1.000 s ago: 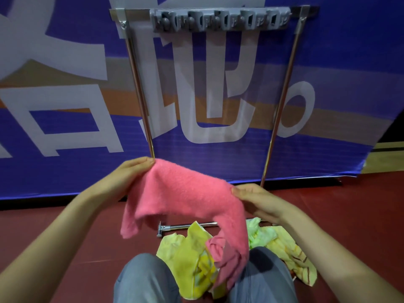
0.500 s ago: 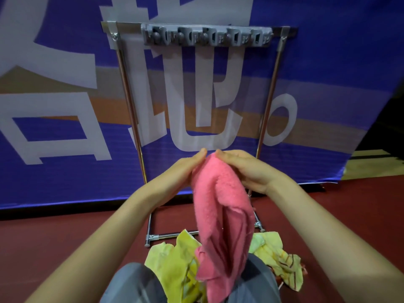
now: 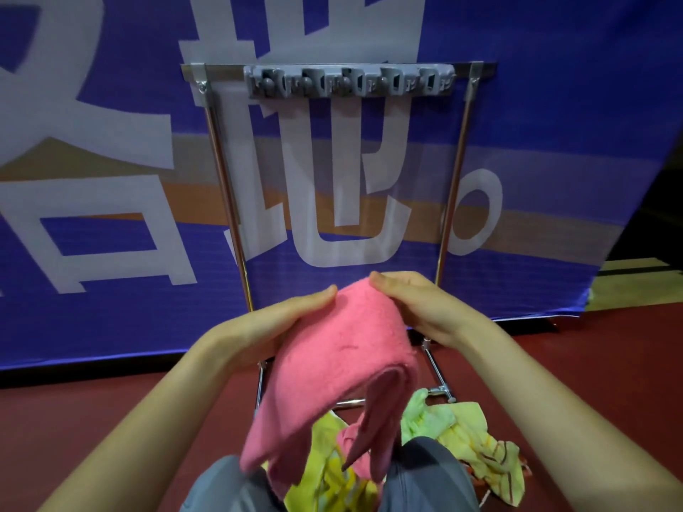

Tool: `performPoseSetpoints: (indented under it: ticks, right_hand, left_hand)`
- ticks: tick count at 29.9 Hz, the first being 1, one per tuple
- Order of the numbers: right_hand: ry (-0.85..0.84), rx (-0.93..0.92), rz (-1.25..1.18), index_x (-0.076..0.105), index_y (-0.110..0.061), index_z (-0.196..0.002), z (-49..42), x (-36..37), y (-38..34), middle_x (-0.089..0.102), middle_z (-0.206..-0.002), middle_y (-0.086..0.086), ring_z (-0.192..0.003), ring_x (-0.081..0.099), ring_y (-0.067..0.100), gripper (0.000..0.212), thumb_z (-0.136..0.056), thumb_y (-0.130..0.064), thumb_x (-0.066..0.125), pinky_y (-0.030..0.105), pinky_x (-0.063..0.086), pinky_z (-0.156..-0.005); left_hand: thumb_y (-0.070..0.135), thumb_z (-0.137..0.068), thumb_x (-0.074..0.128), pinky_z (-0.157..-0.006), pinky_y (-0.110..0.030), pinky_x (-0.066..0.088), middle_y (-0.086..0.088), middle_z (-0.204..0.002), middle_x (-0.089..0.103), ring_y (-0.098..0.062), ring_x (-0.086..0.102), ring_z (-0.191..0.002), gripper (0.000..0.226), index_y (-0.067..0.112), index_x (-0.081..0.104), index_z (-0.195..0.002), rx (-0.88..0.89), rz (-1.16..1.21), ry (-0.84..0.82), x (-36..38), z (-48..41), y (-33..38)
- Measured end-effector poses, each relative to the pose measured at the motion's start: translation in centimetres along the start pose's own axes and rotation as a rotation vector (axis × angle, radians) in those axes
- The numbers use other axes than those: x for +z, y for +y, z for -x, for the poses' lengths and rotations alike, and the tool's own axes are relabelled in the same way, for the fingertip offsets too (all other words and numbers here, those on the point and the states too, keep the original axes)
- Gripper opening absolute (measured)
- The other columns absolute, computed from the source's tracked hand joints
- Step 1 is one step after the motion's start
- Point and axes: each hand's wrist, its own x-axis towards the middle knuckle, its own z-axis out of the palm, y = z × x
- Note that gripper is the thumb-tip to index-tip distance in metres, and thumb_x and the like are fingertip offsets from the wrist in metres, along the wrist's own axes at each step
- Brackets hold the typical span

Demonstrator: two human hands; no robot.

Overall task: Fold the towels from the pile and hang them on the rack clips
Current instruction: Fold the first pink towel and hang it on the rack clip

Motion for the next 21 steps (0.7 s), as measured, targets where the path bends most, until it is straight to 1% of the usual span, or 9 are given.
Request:
performPoseSetpoints:
  ticks: [1,4,6,9,11,13,15,18,21]
  right_hand:
    - [-0.015,-0.01,0.012,0.068,-0.022,-0.088,-0.1,0.3,-0.4,0.069,-0.071,-0.01,-0.068,0.063,0.003,0.03,-0.077,-0.042,0.048,0.015,0.048,-0.065]
    - [-0.024,-0.019,0.015,0.066,-0.021,-0.079,-0.4,0.8,-1.0,0.066,-0.059,-0.012,-0.057,0.059,-0.001,0.027,-0.087,-0.035,0.044,0.011,0.045,-0.056]
    - [-0.02,-0.026,0.021,0.067,-0.019,-0.083,-0.6,1.0,-1.0,0.064,-0.065,-0.011,-0.061,0.058,0.002,0.03,-0.08,-0.042,0.047,0.012,0.046,-0.06]
    - [-0.028,-0.031,0.01,0.069,-0.025,-0.089,-0.6,1.0,-0.5,0.067,-0.074,-0.009,-0.071,0.06,0.005,0.033,-0.073,-0.047,0.049,0.016,0.047,-0.069]
    - [-0.028,-0.023,-0.007,0.068,-0.025,-0.085,-0.7,0.9,-0.3,0.066,-0.067,-0.012,-0.065,0.059,0.002,0.031,-0.073,-0.046,0.049,0.016,0.046,-0.065]
    - [-0.032,-0.015,-0.014,0.067,-0.023,-0.083,-0.9,0.7,-0.4,0.064,-0.061,-0.013,-0.059,0.057,0.0,0.031,-0.072,-0.046,0.05,0.015,0.044,-0.06]
    - [-0.042,-0.008,-0.001,0.067,-0.021,-0.088,-1.4,0.4,-0.9,0.065,-0.063,-0.012,-0.058,0.058,0.0,0.035,-0.072,-0.047,0.05,0.014,0.044,-0.058]
    - [-0.03,0.001,-0.025,0.067,-0.019,-0.092,-1.6,0.4,-1.2,0.065,-0.062,-0.012,-0.057,0.058,0.0,0.038,-0.071,-0.046,0.05,0.013,0.044,-0.055]
    - [-0.024,0.009,-0.022,0.066,-0.013,-0.097,-3.0,-0.1,-2.7,0.064,-0.062,-0.012,-0.058,0.058,0.001,0.048,-0.069,-0.048,0.05,0.013,0.044,-0.056]
  left_hand:
    - [0.056,-0.063,0.048,-0.08,-0.026,0.049,0.009,-0.083,0.074,-0.007,0.069,-0.08,0.044,0.027,0.066,-0.092,-0.003,-0.005,-0.006,0.1,0.1,0.2]
    - [0.055,-0.074,0.043,-0.069,-0.016,0.052,0.014,-0.083,0.074,-0.002,0.068,-0.079,0.036,0.034,0.062,-0.095,0.083,-0.053,-0.03,0.7,0.4,1.3]
    - [0.059,-0.082,0.038,-0.069,-0.014,0.052,0.017,-0.087,0.073,0.0,0.067,-0.081,0.035,0.038,0.061,-0.098,0.13,-0.082,-0.044,1.0,0.5,1.9]
    - [0.058,-0.077,0.031,-0.084,-0.021,0.051,0.011,-0.105,0.07,-0.005,0.065,-0.098,0.047,0.038,0.058,-0.109,0.143,-0.071,-0.03,0.8,0.2,1.9]
    - [0.059,-0.077,0.031,-0.095,-0.029,0.046,0.003,-0.116,0.067,-0.011,0.062,-0.108,0.056,0.03,0.057,-0.117,0.16,-0.052,-0.008,0.7,-0.2,1.7]
    - [0.06,-0.078,0.031,-0.099,-0.034,0.044,-0.003,-0.118,0.066,-0.016,0.061,-0.11,0.061,0.023,0.059,-0.118,0.171,-0.043,0.02,0.6,-0.6,1.9]
    - [0.064,-0.08,0.031,-0.097,-0.034,0.045,-0.005,-0.115,0.067,-0.018,0.063,-0.107,0.064,0.019,0.062,-0.114,0.196,-0.035,0.051,0.2,-1.0,2.6]
    - [0.063,-0.076,0.031,-0.085,-0.025,0.047,0.003,-0.09,0.074,-0.01,0.068,-0.088,0.06,0.019,0.068,-0.094,0.223,0.005,0.099,0.2,-1.4,3.0]
    - [0.059,-0.073,0.027,-0.074,-0.018,0.05,0.007,-0.072,0.073,-0.005,0.067,-0.073,0.057,0.02,0.068,-0.079,0.252,0.042,0.113,-0.8,-1.9,4.4]
